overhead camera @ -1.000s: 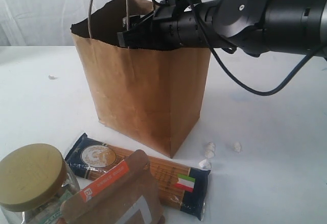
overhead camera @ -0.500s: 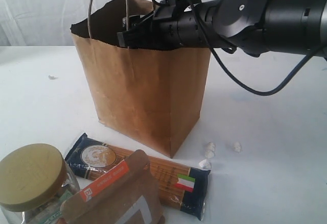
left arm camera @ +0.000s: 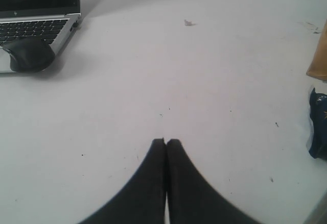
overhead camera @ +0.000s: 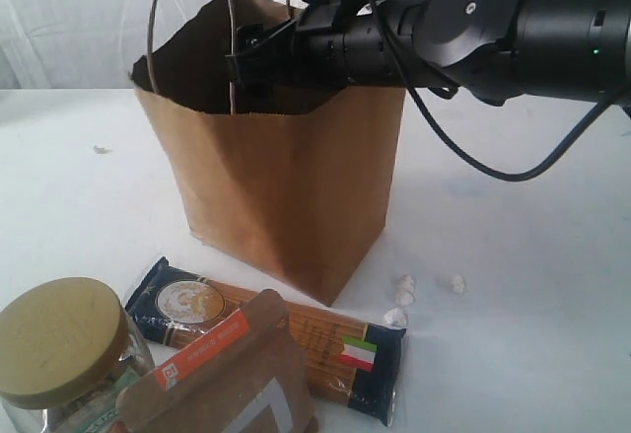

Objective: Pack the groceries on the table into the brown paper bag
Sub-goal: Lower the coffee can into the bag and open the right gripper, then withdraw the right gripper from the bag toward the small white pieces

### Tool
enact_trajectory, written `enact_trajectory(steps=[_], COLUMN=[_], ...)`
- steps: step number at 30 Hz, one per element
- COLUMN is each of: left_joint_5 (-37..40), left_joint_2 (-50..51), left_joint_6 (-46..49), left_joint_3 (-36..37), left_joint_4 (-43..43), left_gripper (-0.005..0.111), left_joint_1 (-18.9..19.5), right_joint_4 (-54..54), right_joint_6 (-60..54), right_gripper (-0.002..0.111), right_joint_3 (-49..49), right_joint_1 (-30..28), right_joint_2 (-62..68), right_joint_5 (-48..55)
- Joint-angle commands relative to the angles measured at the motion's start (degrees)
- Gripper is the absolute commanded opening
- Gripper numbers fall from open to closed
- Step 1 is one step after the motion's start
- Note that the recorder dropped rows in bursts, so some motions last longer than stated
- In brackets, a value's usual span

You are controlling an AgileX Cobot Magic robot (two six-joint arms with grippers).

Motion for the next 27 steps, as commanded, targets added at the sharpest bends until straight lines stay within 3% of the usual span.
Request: enact_trajectory(steps=[1, 13, 20, 23, 25, 27], left_joint_5=[-0.28, -0.28, -0.28, -0.28, -0.28, -0.28], left_joint_2=[-0.25, -0.25, -0.25, -0.25, -0.25, -0.25], left_joint_6=[-0.07, -0.07, -0.07, -0.07, -0.07, -0.07], left_joint_3=[0.21, 0.21, 0.21, 0.21, 0.21, 0.21], left_joint_4=[-0.42, -0.42, -0.42, -0.42, -0.42, -0.42], left_gripper=[0.000, 0.000, 0.000, 0.000, 0.000, 0.000], left_joint_1=[0.05, 0.05, 0.05, 0.05, 0.05, 0.05], right_joint_4=[-0.01, -0.01, -1.33, -7.11, -17.90, -35.07], right_joint_6=[-0.33, -0.33, -0.33, -0.33, 1.38, 8.79], right_gripper=[0.088, 0.088, 0.088, 0.088, 0.087, 0.078], right_joint_3=[-0.47, -0.47, -0.47, -0.47, -0.47, -0.47], right_joint_1=[0.06, 0.06, -0.06, -0.06, -0.06, -0.06], right_joint_2=[-0.48, -6.11, -15.33, -18.93, -22.53, -25.17], right_joint_5=[-0.28, -0.53, 9.86, 14.97, 19.77, 26.34])
